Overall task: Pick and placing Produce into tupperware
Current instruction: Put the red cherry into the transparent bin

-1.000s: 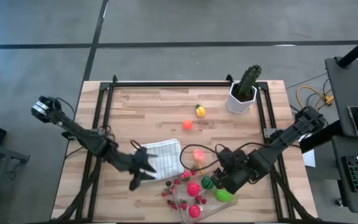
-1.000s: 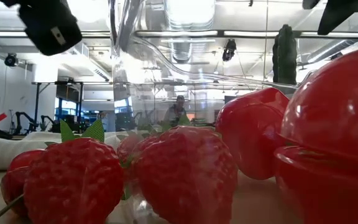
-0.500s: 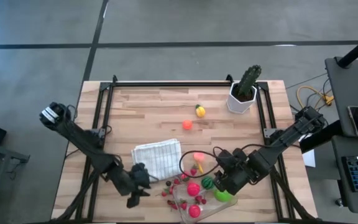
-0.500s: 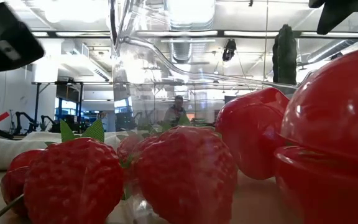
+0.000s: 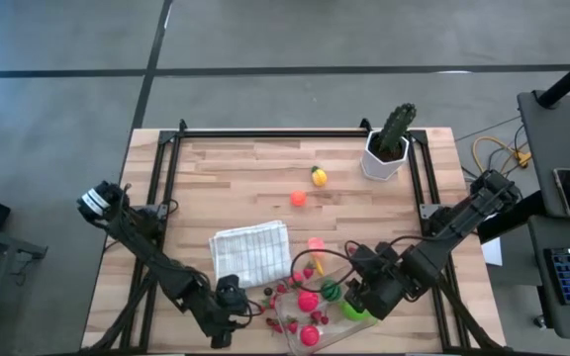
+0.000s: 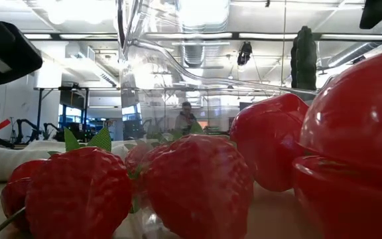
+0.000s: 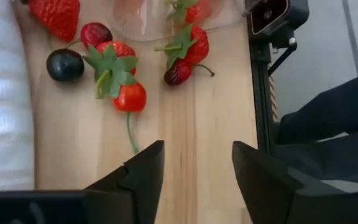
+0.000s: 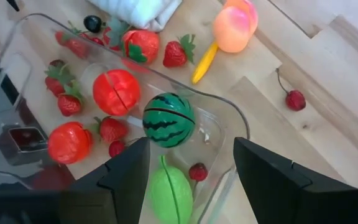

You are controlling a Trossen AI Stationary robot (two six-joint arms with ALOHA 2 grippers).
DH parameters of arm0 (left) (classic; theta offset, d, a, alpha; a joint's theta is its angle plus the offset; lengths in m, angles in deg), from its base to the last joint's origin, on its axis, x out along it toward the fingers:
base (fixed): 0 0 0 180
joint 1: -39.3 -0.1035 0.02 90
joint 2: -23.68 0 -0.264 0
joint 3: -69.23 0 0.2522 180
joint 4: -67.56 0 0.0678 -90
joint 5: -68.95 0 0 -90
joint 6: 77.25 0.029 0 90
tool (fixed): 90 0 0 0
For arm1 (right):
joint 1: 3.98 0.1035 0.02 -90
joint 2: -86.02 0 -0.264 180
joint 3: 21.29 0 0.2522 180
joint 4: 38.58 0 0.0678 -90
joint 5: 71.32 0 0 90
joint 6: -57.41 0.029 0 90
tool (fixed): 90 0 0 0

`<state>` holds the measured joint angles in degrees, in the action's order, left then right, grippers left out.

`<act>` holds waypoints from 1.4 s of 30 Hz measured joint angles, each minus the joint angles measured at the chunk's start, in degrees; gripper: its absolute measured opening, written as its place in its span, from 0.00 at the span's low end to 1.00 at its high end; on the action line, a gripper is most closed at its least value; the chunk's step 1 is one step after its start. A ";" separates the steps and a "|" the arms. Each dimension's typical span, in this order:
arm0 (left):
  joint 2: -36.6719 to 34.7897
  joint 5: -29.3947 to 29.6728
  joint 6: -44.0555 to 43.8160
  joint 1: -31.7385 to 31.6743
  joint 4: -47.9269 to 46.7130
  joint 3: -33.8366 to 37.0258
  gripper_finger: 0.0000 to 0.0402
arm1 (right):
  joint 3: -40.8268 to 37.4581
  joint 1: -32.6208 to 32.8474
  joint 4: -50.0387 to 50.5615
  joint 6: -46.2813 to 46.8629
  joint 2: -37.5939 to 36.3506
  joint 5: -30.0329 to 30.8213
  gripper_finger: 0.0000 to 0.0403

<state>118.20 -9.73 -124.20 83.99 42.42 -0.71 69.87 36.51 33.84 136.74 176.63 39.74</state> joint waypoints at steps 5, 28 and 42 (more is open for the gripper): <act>-0.36 4.33 8.14 0.00 -0.20 0.72 0.51 | -0.72 0.00 1.12 0.41 -0.01 0.02 0.56; 8.89 13.88 14.62 -0.35 4.56 -4.18 0.51 | -1.83 0.50 14.66 11.73 -0.27 -0.02 0.56; 11.61 16.24 10.22 -0.31 4.34 -3.51 0.51 | -1.78 0.52 14.47 10.85 -0.35 1.09 0.56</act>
<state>129.81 6.50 -113.98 83.68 46.76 -4.22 68.09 37.04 48.31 147.60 176.28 40.83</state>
